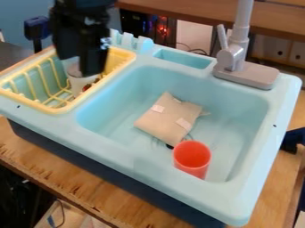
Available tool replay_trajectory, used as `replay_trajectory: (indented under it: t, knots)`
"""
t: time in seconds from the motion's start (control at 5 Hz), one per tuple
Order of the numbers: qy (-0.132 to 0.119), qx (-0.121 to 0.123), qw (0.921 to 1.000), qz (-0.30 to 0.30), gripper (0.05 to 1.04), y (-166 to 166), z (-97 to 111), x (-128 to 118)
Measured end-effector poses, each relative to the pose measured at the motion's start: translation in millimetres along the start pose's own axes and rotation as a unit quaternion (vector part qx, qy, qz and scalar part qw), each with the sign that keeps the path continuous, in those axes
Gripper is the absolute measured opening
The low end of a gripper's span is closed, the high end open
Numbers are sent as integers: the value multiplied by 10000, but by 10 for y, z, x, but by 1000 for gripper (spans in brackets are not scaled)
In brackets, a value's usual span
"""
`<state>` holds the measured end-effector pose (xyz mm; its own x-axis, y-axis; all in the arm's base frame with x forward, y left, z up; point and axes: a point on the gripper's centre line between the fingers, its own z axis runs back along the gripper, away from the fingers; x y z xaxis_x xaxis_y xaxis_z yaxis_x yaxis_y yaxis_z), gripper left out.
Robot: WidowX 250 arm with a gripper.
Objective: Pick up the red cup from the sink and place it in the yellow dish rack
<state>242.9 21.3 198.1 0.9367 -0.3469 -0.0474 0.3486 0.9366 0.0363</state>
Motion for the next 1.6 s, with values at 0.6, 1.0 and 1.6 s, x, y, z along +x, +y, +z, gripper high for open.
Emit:
replay_trajectory:
  t: [0.6,1.0,1.6]
  knots:
    - [-602,-297,9960,-593,1001,-801,-136,63]
    - [-659,-401,9960,-449,1001,-1042,-345,195]
    - [-526,-381,9976,-235,1001,-1022,-557,443]
